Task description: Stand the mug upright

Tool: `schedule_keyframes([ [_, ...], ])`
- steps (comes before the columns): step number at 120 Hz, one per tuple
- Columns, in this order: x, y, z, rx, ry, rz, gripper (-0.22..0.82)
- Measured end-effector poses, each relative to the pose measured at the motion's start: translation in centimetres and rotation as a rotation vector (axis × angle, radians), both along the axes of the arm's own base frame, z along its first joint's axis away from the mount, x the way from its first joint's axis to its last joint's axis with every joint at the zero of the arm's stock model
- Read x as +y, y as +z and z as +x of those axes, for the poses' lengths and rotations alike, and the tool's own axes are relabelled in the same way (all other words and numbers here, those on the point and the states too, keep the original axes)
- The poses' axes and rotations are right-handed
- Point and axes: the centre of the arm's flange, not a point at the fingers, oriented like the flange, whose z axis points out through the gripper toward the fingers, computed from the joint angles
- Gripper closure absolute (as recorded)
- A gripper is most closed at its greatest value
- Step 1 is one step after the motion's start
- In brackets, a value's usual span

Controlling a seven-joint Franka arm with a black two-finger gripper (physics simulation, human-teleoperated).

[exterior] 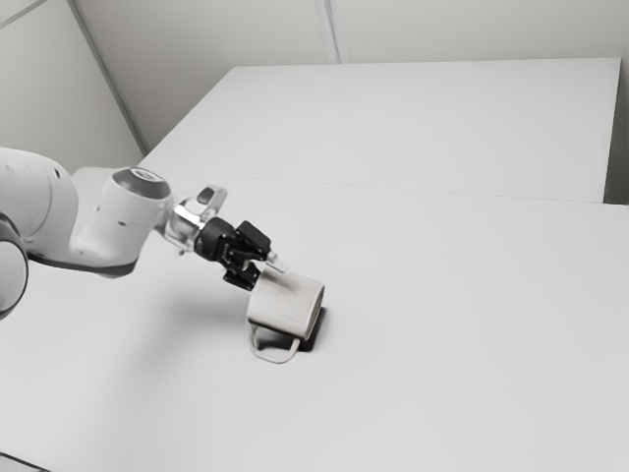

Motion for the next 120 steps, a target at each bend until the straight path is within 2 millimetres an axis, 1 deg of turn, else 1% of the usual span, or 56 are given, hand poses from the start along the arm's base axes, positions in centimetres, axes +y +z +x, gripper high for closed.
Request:
schedule_keyframes([
  [7,-0.4,-0.1,0.1,-0.001,-0.008,0.0,0.43],
  [18,-0.5,-0.4,0.1,0.002,-0.01,0.002,0.56],
  [27,-0.7,-0.4,0.4,-0.003,-0.013,0.005,0.64],
  [40,-1.0,-0.3,0.6,-0.008,-0.017,0.01,0.71],
  [56,-0.9,-0.1,0.7,-0.016,-0.017,0.018,0.74],
  [72,-0.8,1.6,1.3,-0.052,-0.021,0.038,0.76],
  [81,-1.3,4.3,1.3,-0.109,-0.054,0.099,0.77],
  [88,-1.8,5.5,1.1,-0.14,-0.09,0.168,0.77],
  [95,-2.8,6.5,0.9,-0.172,-0.157,0.272,0.77],
  [101,-4.2,7.6,0.5,-0.208,-0.238,0.38,0.77],
  [108,-6.3,8.7,0.1,-0.255,-0.351,0.522,0.78],
  [120,-10.6,9.5,-0.6,-0.335,-0.546,0.76,0.78],
])
